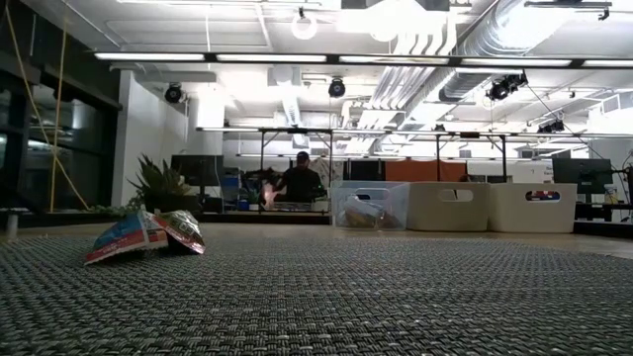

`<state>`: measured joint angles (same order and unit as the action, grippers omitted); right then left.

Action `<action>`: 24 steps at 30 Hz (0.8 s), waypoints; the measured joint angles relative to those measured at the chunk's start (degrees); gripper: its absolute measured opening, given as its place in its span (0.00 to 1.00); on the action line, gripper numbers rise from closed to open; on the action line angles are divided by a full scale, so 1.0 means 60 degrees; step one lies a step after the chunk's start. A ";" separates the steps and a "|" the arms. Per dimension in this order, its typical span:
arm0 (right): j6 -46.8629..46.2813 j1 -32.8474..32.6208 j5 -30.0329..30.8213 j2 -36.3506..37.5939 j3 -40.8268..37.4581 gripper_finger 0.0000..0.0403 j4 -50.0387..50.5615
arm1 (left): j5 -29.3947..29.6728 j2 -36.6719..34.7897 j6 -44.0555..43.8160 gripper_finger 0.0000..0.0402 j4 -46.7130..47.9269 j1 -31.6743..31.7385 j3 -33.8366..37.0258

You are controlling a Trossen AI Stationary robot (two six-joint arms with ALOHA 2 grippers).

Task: Pick and place Granola Bars by type
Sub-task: Put the blue granola bar into the white bin

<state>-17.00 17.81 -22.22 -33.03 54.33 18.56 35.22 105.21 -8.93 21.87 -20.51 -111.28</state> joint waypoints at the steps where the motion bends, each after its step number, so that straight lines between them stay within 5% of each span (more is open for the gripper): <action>1: 0.0001 -0.0130 -0.0159 -0.0086 0.0000 0.43 -0.0266 | -0.0188 0.0003 0.0183 0.27 -0.0234 0.0175 -0.0004; 9: 0.0573 -0.1276 -0.0065 -0.0693 0.0000 0.44 -0.1372 | -0.1536 0.0011 0.0446 0.27 -0.1207 0.1135 -0.0007; 24: 0.1860 -0.2745 0.0423 -0.1935 0.0000 0.45 -0.3004 | -0.1541 0.0011 0.0693 0.27 -0.1635 0.1321 -0.0007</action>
<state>-5.84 1.34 -19.68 -44.64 54.33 0.54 25.98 105.27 -4.78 12.06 -12.58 -111.33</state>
